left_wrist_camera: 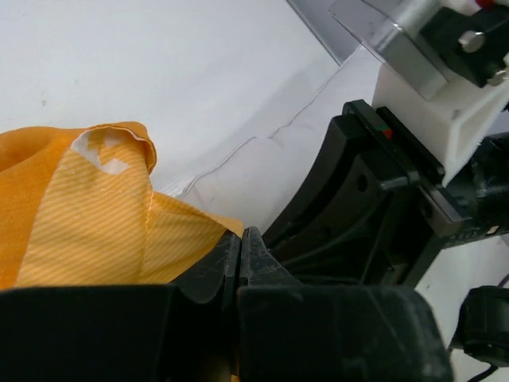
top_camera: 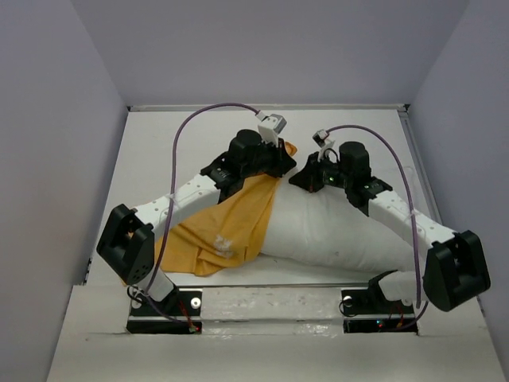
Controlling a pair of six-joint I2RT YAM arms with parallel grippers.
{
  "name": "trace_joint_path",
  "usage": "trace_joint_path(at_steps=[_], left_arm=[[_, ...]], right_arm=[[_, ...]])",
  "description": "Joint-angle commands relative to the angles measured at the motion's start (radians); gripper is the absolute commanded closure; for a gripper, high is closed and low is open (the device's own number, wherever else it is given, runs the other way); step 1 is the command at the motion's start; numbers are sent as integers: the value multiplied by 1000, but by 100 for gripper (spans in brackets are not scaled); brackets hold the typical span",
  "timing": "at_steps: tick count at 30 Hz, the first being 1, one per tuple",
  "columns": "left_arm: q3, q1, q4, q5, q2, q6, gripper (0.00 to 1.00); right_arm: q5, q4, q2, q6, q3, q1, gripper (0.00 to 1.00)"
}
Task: Put the pillow into the pillowcase
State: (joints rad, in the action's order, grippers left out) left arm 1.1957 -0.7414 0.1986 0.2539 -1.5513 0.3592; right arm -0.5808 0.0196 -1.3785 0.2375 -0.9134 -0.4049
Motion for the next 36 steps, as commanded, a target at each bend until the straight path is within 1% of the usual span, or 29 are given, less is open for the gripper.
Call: trace_joint_path(at_steps=[1,2,4,5,6,8,9,12,14,16,17,19,20,21,22,23,24,25,27,28,29,30,31,32,33,34,35,36], left_arm=[[160,-111,139,105,2,38,100],[180,-131,139,107,-4,38,100],[229,-189,139,113,-12,35,100],[246,-202,131,123,-13,29,100],[257,-210,130,127,-6,30,100],[243,-223,172,137,3,70,100],[243,-228,183,148,2,79,100],[292,-259,208,179,-45,106,100],[327,-298,216,202,-75,112,100],[392,-328,214,255,-131,112,100],[409,-341,211,271,-148,110,100],[417,-371,205,277,-173,109,100],[404,-375,197,256,-173,107,100],[386,-375,196,231,-165,109,100],[334,-375,193,197,-142,106,100],[311,-375,183,130,-130,98,100],[285,-375,164,92,-112,86,98],[274,-375,107,-1,-105,54,94],[233,-372,61,-86,-87,44,92],[216,-369,44,-129,-81,41,88],[194,-369,20,-231,-81,21,70],[194,-365,9,-289,-81,12,57],[194,-360,-20,-351,-95,1,35],[199,-354,-31,-376,-98,-26,27],[197,-354,-33,-401,-95,-26,20],[156,-357,-15,-419,-55,-29,11],[125,-360,52,-430,-29,-35,7],[98,-363,73,-436,26,-46,5]], right_arm=[[80,338,205,230,113,-25,100],[81,348,231,256,126,-25,100],[238,403,301,328,180,-25,100],[239,422,320,356,203,-25,100],[296,439,340,377,224,-25,100],[323,500,375,419,297,-25,100],[372,511,384,439,321,-25,100],[481,497,417,509,381,-25,100],[524,464,420,510,386,-25,100],[529,431,403,511,374,-25,100],[529,424,400,514,373,-25,100],[576,413,413,528,383,-25,100],[631,402,423,528,390,-25,100],[637,393,426,522,390,-12,100],[645,373,418,514,375,-12,100],[657,331,415,514,369,1,100],[676,326,412,517,372,21,100],[679,321,407,531,380,35,100],[661,309,388,546,384,89,100],[654,307,383,554,387,103,100],[650,295,371,554,384,115,100],[645,287,363,554,380,130,100],[638,281,355,554,374,144,100],[624,272,337,554,358,175,100],[616,267,328,548,348,189,100],[608,261,317,545,335,202,100],[605,250,308,536,325,225,100],[607,246,291,531,303,236,100]])
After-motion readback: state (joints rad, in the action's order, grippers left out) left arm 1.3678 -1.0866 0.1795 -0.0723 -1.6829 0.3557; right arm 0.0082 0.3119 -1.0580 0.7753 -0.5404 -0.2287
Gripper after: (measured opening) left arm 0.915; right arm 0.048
